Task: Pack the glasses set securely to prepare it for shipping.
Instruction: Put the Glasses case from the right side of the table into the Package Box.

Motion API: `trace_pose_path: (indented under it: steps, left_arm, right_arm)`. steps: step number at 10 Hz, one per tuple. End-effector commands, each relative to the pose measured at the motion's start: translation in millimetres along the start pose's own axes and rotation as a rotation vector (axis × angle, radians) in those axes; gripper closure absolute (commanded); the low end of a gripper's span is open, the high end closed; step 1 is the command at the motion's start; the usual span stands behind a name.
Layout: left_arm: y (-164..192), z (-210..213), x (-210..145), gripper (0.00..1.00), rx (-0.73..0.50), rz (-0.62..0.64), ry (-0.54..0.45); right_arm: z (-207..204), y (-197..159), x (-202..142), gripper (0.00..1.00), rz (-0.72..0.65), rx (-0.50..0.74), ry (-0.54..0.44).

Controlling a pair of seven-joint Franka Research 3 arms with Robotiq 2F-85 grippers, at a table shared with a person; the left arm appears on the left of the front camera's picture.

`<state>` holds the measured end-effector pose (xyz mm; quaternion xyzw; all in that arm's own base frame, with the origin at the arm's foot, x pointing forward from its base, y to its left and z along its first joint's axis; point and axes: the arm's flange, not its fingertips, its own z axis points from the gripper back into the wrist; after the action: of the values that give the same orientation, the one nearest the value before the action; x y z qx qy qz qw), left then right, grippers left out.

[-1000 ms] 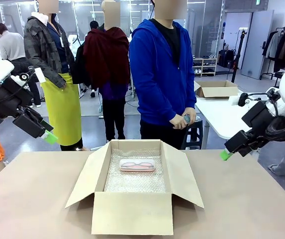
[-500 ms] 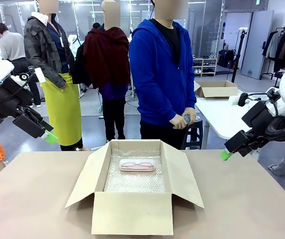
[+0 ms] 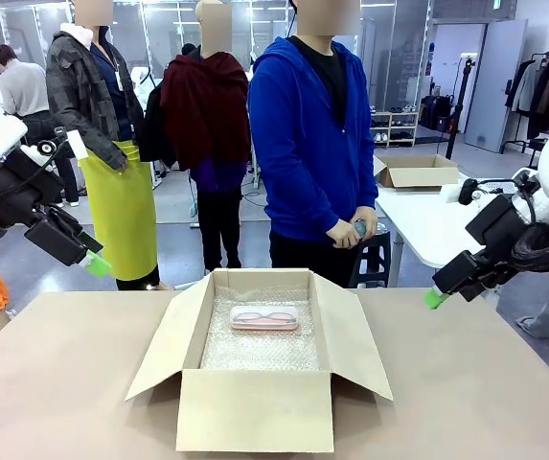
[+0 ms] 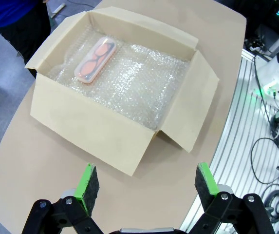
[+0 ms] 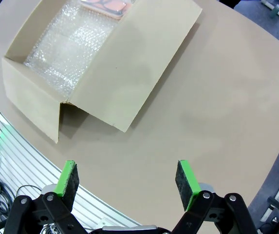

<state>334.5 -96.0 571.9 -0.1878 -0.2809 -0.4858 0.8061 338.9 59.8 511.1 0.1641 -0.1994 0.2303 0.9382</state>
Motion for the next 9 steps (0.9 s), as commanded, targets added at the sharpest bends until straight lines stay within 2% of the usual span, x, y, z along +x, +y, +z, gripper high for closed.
trace_pose_path:
  steps: [1,9]
  left_arm:
    - [1.9,3.1,-0.2,0.00,-0.019,-0.015,-0.016]
    - [1.9,3.1,-0.2,0.00,-0.019,-0.015,-0.016]
  right_arm:
    - [0.5,-0.6,1.4,0.00,0.019,-0.003,-0.010]
    - [0.5,-0.6,1.4,0.00,0.019,-0.003,-0.010]
